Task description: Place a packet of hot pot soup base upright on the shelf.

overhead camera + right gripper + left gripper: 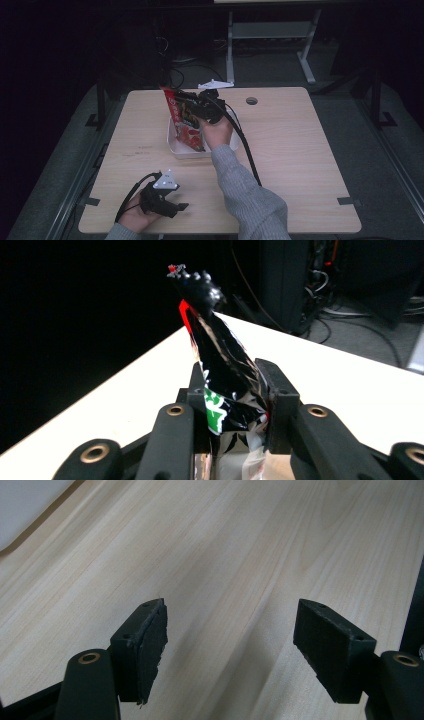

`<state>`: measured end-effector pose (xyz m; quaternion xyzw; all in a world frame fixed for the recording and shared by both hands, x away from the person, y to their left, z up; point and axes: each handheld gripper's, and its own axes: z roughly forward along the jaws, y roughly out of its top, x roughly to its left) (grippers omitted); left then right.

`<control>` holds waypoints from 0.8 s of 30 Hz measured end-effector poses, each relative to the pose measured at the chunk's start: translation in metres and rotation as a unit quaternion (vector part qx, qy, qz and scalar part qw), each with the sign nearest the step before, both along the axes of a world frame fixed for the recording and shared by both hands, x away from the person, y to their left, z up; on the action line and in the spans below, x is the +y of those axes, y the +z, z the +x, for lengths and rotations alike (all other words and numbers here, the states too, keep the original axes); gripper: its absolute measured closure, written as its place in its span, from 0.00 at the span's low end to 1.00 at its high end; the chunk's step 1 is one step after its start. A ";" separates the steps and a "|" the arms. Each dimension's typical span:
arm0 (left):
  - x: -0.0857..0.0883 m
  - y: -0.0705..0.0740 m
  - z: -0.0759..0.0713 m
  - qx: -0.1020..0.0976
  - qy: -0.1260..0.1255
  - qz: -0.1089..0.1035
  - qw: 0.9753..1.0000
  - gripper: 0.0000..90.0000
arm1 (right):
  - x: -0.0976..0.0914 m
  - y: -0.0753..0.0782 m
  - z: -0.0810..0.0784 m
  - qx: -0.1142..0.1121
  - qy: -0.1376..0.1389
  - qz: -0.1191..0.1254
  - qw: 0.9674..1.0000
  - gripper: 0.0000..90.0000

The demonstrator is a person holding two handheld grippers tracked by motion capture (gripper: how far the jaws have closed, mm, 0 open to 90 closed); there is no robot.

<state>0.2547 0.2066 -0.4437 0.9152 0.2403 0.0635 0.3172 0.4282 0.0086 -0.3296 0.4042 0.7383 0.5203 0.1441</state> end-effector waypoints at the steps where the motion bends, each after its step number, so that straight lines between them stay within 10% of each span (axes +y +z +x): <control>1: 0.000 0.000 0.000 0.001 0.000 0.000 1.000 0.32 | 0.000 0.000 0.000 0.001 0.002 0.000 1.000 0.77; 15: 0.000 -0.001 0.000 0.002 0.002 0.001 1.000 0.32 | -0.011 0.005 -0.002 0.036 0.065 -0.014 0.997 0.73; 24: 0.000 -0.001 0.000 0.003 0.002 0.001 1.000 0.32 | -0.012 0.005 -0.008 0.024 0.049 -0.040 0.998 0.78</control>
